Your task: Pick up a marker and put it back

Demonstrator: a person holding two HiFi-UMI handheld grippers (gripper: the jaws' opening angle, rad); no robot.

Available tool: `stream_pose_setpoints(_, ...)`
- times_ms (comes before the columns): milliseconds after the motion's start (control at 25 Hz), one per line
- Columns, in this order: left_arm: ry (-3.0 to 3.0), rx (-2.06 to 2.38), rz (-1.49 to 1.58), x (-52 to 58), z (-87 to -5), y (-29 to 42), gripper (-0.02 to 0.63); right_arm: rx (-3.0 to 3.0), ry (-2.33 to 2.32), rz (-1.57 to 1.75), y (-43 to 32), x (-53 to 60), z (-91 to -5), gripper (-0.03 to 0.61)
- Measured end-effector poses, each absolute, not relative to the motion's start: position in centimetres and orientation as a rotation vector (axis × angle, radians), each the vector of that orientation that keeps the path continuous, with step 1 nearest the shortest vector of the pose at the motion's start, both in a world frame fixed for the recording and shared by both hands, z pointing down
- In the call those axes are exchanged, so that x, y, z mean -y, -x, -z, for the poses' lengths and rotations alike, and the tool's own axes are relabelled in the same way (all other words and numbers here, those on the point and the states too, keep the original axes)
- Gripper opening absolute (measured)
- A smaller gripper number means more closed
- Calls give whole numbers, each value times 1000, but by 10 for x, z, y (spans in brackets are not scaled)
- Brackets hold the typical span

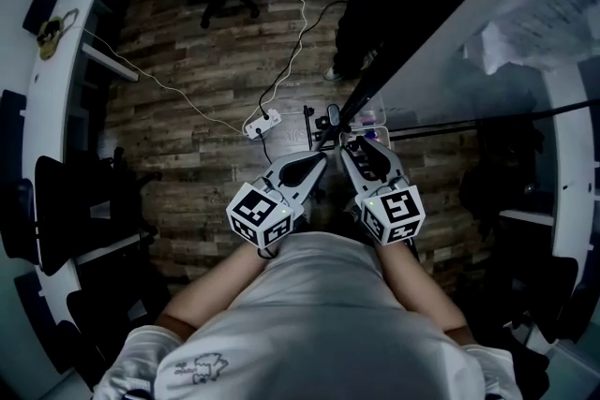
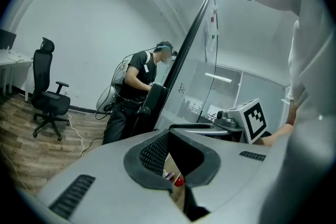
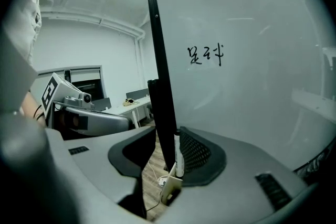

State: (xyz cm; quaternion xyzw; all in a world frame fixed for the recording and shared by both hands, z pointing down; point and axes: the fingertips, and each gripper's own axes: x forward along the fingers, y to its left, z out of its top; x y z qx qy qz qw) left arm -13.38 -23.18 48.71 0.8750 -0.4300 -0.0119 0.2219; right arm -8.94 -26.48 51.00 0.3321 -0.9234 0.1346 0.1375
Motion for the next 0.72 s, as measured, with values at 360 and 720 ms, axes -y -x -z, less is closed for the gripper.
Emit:
stream_pose_setpoints(360, -2556, 1113, 63, 234, -447, 129, 6, 2714, -1042, -281, 88, 256, -468, 16)
stream_pose_setpoints(720, -2695, 1016, 93, 236, -410, 114, 6, 2737, -1227, -235, 70, 257, -433, 9)
